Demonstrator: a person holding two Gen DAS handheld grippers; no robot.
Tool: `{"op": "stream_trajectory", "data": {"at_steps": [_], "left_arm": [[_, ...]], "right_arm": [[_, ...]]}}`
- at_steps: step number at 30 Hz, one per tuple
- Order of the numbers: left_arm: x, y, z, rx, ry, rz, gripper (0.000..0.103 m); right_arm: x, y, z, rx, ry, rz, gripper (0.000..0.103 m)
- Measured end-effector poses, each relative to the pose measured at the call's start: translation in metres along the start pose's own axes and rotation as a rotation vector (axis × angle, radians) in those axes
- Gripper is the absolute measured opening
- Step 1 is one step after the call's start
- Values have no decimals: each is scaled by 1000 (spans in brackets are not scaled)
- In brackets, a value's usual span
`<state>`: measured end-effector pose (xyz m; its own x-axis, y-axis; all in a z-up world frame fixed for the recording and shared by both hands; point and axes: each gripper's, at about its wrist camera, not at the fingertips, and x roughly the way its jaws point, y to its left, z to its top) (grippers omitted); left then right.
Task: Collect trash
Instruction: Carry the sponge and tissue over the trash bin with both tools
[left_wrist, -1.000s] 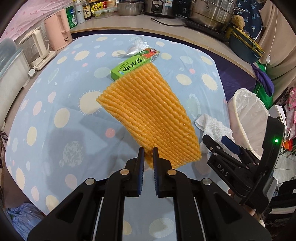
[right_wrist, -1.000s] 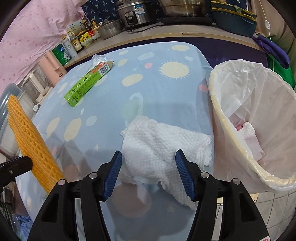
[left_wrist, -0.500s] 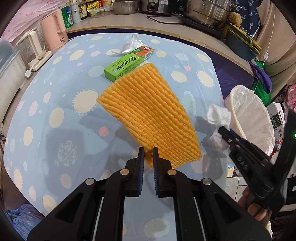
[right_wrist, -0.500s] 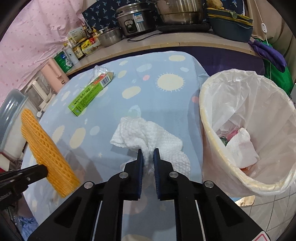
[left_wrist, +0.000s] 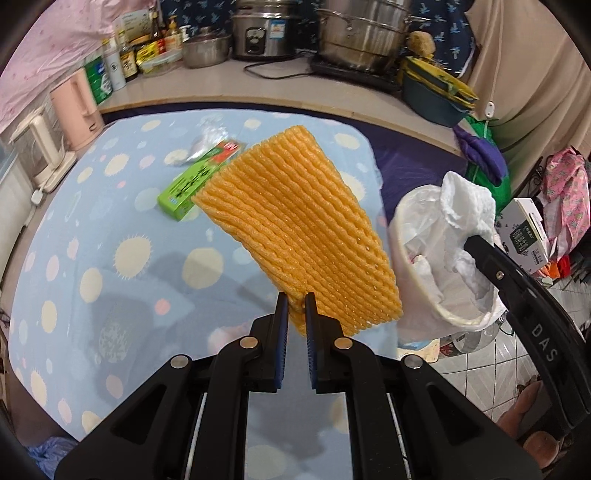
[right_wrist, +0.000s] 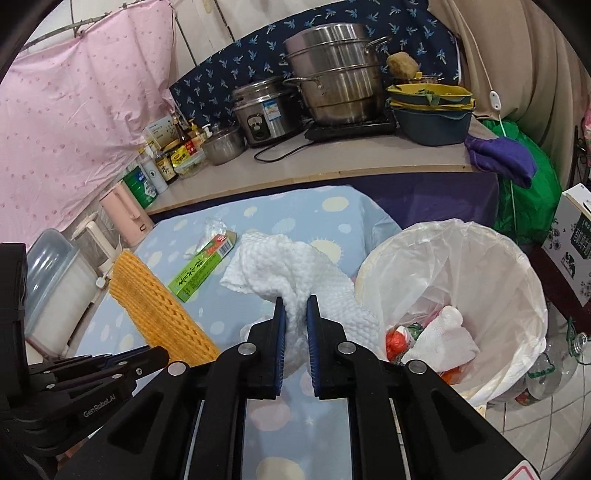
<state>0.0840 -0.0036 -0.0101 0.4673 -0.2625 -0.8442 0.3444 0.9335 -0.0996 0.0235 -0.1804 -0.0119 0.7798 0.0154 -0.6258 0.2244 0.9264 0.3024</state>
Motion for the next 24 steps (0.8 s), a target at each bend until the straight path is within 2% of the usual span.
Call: {"op": "stream_trajectory", "data": {"at_steps": [11,24], "left_arm": [[-1,-80,23,126,-41,-69,9],[10,-147,31,226,-39,-122,9]], "right_arm": [[-39,-69,13,104,-88,-115,11],[-50,-125,12,193,-105,-183,11]]}}
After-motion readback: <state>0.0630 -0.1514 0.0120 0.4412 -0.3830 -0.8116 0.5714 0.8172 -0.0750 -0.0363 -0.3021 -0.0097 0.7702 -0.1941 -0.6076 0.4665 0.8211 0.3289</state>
